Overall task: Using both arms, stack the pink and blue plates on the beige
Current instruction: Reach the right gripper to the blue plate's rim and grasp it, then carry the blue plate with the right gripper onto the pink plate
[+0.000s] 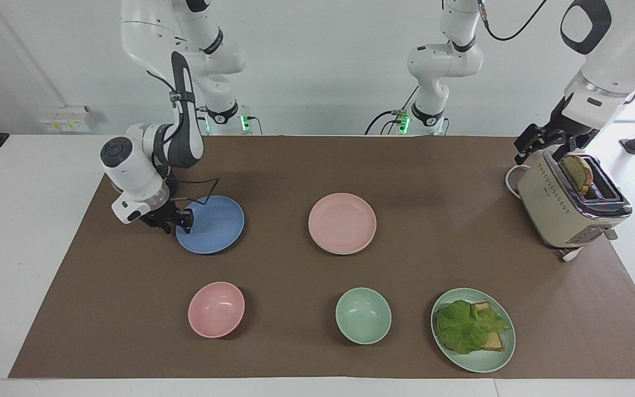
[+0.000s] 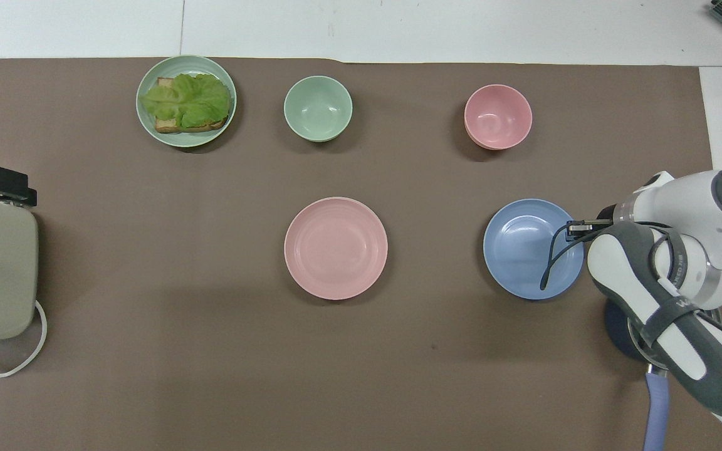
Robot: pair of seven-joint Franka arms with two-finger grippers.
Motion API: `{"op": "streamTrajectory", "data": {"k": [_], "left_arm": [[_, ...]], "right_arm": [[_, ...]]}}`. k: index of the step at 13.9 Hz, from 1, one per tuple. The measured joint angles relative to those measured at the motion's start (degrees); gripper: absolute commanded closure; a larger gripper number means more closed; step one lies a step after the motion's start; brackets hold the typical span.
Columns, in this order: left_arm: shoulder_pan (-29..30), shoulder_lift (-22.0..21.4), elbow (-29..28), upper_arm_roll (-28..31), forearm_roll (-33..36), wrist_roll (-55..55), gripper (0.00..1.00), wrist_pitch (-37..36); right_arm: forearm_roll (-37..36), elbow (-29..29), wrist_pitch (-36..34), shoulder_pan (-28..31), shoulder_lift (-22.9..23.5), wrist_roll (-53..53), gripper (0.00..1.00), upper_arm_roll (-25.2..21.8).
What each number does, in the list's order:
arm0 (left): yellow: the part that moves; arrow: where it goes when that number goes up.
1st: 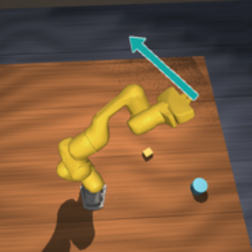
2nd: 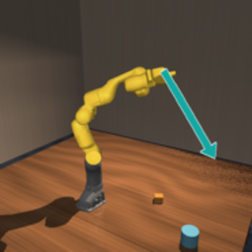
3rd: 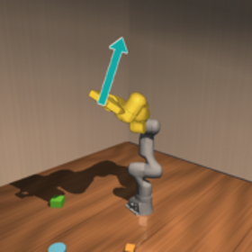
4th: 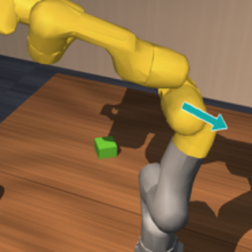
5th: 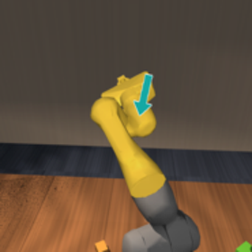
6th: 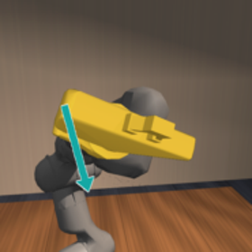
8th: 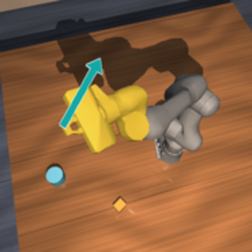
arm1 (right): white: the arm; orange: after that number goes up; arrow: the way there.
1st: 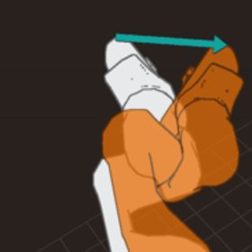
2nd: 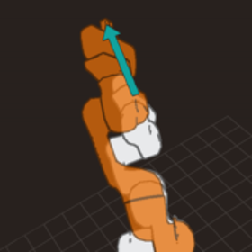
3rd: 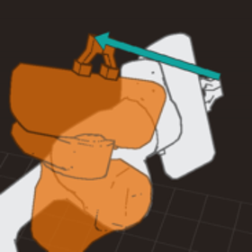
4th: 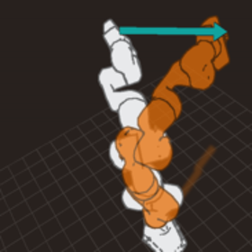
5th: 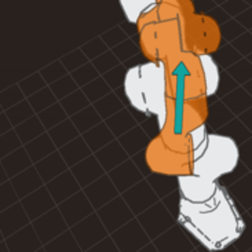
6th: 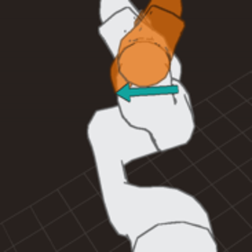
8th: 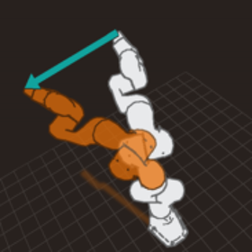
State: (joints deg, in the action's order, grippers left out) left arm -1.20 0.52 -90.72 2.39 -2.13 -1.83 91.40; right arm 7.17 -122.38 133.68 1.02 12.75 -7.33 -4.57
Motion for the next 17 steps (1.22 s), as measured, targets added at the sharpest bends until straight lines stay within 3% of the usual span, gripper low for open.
{"op": "streamTrajectory", "data": {"k": [3,5,13,17], "left_arm": [[0.00,0.00,0.00,0.13,0.00,0.00,0.00,-0.01],[0.02,0.00,0.00,0.21,0.00,0.00,0.00,-0.02],[0.02,0.00,0.00,0.30,0.00,0.00,0.00,-0.02],[0.02,0.00,0.00,0.30,0.00,0.00,0.00,-0.02]], "right_arm": [[0.62,1.27,-1.56,0.25,-0.47,-1.60,1.00,0.00],[0.63,4.96,-8.01,0.35,-1.42,-1.95,1.00,-0.01],[0.65,11.28,-23.69,-0.27,-12.45,-2.07,1.00,0.61],[0.68,13.96,-25.77,-6.03,-13.58,5.21,1.00,0.82]]}}
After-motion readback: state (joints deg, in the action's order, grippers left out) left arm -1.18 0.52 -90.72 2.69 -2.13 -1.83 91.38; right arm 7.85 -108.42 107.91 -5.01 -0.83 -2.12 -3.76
